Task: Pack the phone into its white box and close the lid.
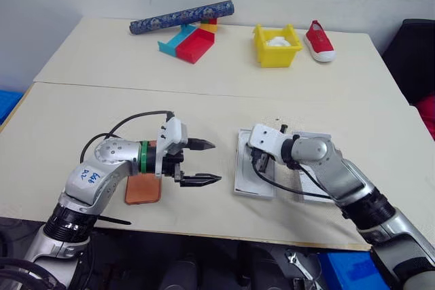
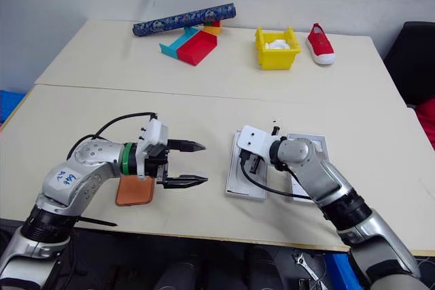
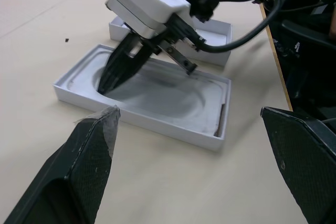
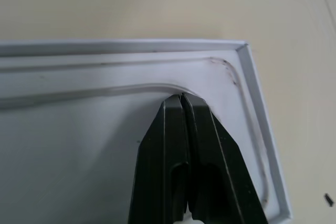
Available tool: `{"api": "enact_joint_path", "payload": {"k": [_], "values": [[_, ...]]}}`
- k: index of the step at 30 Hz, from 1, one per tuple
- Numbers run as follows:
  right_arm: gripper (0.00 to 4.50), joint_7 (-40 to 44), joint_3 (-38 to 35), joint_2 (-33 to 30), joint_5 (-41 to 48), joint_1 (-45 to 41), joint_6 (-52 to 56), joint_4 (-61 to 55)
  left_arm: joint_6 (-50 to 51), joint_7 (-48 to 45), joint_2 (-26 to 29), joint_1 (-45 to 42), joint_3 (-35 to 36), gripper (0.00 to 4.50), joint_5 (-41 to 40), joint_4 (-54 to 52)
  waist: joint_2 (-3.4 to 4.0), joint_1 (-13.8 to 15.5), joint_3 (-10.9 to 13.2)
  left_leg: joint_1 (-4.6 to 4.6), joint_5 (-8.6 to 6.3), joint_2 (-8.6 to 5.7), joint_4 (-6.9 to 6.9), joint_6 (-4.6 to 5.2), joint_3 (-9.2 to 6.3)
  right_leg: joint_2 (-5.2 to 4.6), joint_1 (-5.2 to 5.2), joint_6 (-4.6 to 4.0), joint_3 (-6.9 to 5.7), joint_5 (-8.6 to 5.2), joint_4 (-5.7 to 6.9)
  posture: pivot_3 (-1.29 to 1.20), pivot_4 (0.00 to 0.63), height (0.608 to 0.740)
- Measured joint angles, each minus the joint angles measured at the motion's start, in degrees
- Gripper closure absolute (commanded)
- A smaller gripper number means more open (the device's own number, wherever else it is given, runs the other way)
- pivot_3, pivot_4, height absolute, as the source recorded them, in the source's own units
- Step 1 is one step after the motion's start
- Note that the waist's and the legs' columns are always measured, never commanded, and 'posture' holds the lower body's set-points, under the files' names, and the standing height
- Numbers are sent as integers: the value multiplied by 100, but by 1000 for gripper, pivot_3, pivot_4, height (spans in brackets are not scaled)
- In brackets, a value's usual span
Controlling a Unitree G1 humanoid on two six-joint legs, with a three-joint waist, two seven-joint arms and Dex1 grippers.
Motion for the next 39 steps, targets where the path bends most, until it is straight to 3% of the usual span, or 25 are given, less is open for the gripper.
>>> {"api": "enact_joint_path", "payload": {"k": [7, 16, 26, 30, 36, 39], "values": [[4484, 137, -201, 104, -42, 78, -19, 2, 63, -13, -60, -12, -2, 0, 10, 65, 1, -50, 0, -2, 0, 2, 0, 0, -2, 0, 0, 1, -1, 0, 0, 0, 150, 740], [4484, 1105, -718, -767, 730, 1441, 1038, -2389, 173, -105, -272, -18, -38, 0, -1, 47, 1, -41, 1, -3, -5, 3, 0, 6, -4, 0, 2, 3, -2, 1, -4, 0, 150, 740], [4484, 1092, -591, -805, 506, 1590, 697, -2222, 572, -162, -194, -20, -1, 0, -67, 73, -2, -68, -1, 13, 1, 2, 1, -3, -1, -1, 7, 4, 4, 2, -2, 0, 150, 740], [4484, 1316, -597, -625, 791, 1163, 942, -2217, 1239, -172, 140, 19, 530, 0, -473, 129, 1, -114, 2, 11, 1, 4, 1, -3, 0, 0, 0, 4, 8, 2, 6, 0, 150, 740], [4484, 1586, -403, 206, 1181, -39, 1002, -2038, 2221, -694, 1502, 797, 1887, 0, -1058, 988, 4, -246, 4, 14, 1, 25, -7, -20, -8, 14, -8, -17, -7, -10, 29, 0, 150, 740], [4484, 1666, -34, 578, 1044, -361, 581, -1310, 2358, -1169, 2239, 1534, 2396, 0, -1083, 1392, 6, -241, 6, 11, -4, 22, -8, -14, -6, 7, -7, -23, -10, -13, 22, 0, 150, 740]]}}
